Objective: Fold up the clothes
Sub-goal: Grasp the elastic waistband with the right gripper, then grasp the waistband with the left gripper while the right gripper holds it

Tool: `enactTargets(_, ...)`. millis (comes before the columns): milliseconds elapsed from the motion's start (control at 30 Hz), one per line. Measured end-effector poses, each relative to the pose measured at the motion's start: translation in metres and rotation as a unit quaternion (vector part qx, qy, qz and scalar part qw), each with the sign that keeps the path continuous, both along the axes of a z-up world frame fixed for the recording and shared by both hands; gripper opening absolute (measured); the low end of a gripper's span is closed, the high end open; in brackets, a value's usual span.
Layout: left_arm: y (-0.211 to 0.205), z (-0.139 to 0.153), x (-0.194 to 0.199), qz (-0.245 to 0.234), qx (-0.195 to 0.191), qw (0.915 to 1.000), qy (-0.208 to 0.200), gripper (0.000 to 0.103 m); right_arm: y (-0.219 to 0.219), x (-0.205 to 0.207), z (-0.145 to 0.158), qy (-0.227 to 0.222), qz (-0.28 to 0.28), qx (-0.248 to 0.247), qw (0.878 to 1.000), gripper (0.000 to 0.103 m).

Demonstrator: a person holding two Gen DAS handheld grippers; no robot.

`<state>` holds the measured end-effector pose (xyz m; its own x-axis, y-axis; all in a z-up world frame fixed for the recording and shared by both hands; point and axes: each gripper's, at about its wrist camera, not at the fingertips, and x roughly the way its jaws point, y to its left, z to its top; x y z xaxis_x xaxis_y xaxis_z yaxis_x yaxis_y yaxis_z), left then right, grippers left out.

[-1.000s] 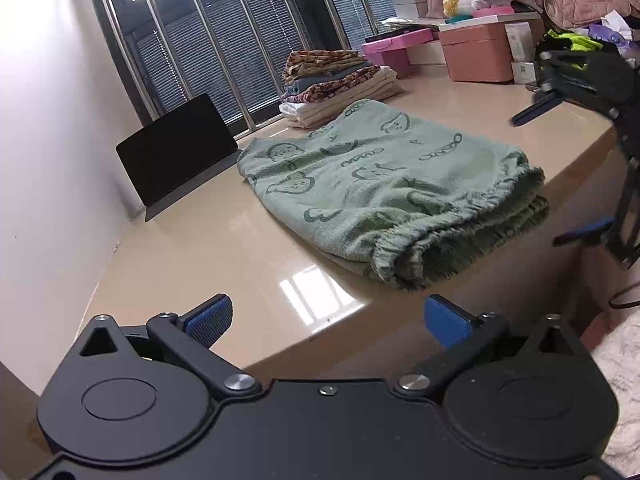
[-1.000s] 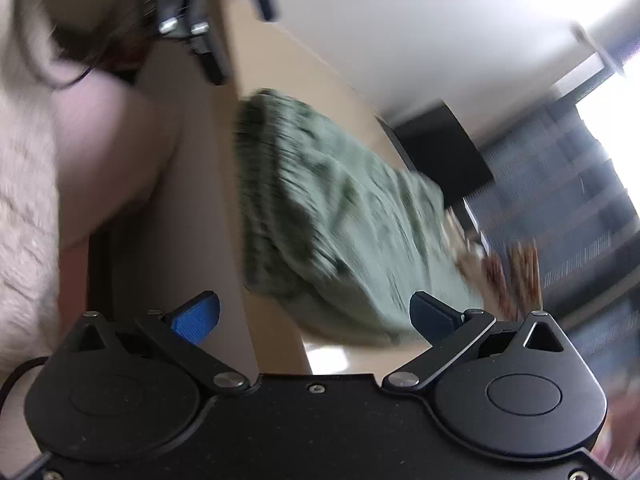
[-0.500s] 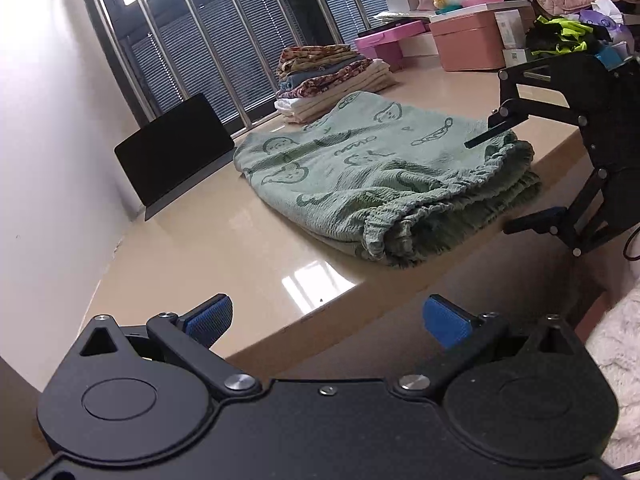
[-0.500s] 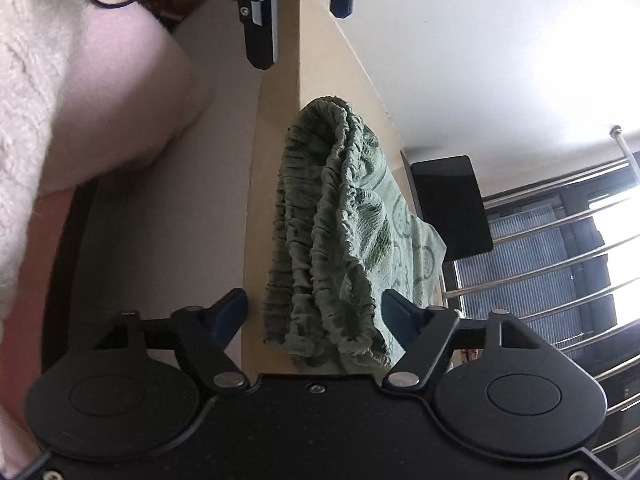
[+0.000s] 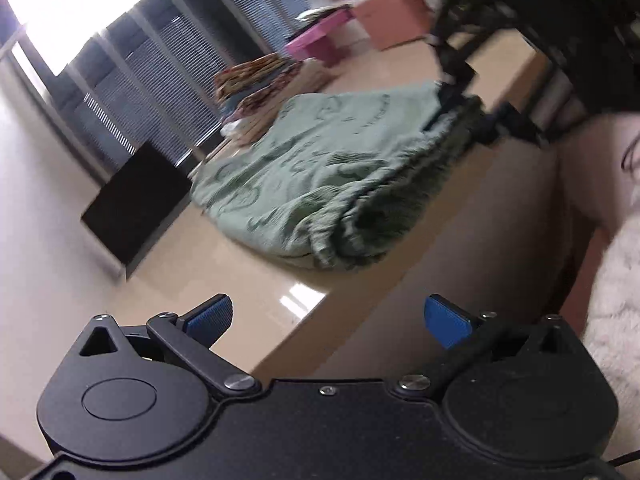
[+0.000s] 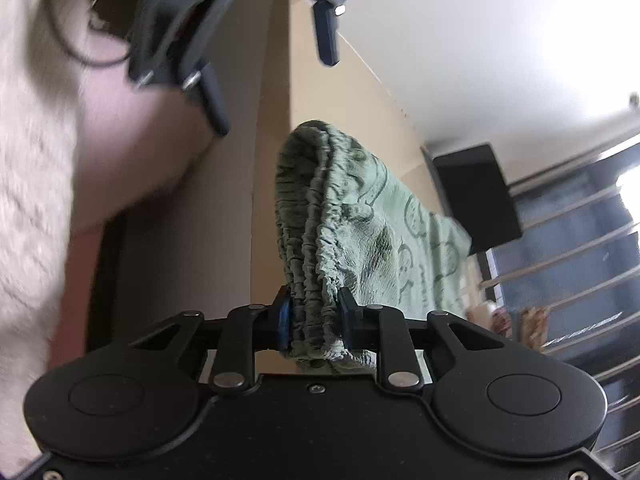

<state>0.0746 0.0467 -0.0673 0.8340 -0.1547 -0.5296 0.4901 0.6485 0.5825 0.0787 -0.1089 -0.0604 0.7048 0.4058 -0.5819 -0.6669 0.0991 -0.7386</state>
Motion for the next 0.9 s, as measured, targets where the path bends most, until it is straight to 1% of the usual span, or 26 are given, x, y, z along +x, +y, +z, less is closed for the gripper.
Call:
enactTargets(100,-0.009,-0.005,0.001,-0.022,0.019,0.9995,-0.01,0.103,-0.004,0.015,0.017,0.053,-0.027,0.04,0.997,0.019)
enactTargets(200,-0.016,-0.007,0.004,-0.038,0.03,0.9985,-0.027,0.103,-0.011,0.032,0.037,0.114,-0.065,0.1,0.986,0.019)
enactTargets(300,-0.023,-0.007,0.007,-0.051,0.045,0.9966,-0.045,0.103,-0.021,0.047,0.052,0.178,-0.099,0.157,0.966,0.019)
enactTargets(367,-0.027,-0.005,0.01,-0.063,0.05,0.9956,-0.047,0.103,-0.025,0.059,0.06,0.213,-0.121,0.186,0.951,0.019)
enactTargets(400,-0.028,-0.003,0.012,-0.068,0.05,0.9952,-0.049,0.101,-0.029,0.064,0.064,0.229,-0.131,0.201,0.943,0.019)
enactTargets(433,-0.029,-0.001,0.014,-0.072,0.049,0.9948,-0.053,0.096,-0.036,0.061,0.064,0.24,-0.139,0.212,0.937,0.019)
enactTargets(500,-0.031,0.004,0.019,-0.075,0.046,0.9944,-0.058,0.09,-0.046,0.065,0.069,0.263,-0.156,0.235,0.922,0.019)
enactTargets(567,-0.033,0.008,0.025,-0.082,0.043,0.9944,-0.051,0.088,-0.051,0.067,0.074,0.284,-0.166,0.254,0.91,0.019)
enactTargets(600,-0.033,0.008,0.028,-0.086,0.045,0.994,-0.05,0.086,-0.053,0.072,0.075,0.291,-0.169,0.261,0.905,0.019)
enactTargets(667,-0.034,0.007,0.031,-0.092,0.054,0.993,-0.05,0.084,-0.056,0.079,0.077,0.304,-0.176,0.274,0.895,0.019)
enactTargets(733,-0.037,0.004,0.035,-0.1,0.065,0.9916,-0.05,0.075,-0.057,0.087,0.077,0.316,-0.181,0.285,0.887,0.019)
enactTargets(800,-0.04,0.001,0.038,-0.106,0.078,0.9898,-0.055,0.071,-0.06,0.092,0.079,0.326,-0.184,0.294,0.879,0.019)
enactTargets(867,-0.043,-0.003,0.042,-0.112,0.091,0.9877,-0.059,0.057,-0.062,0.096,0.08,0.337,-0.186,0.3,0.873,0.019)
enactTargets(900,-0.044,-0.004,0.043,-0.114,0.096,0.9868,-0.061,0.042,-0.063,0.098,0.079,0.34,-0.187,0.301,0.871,0.019)
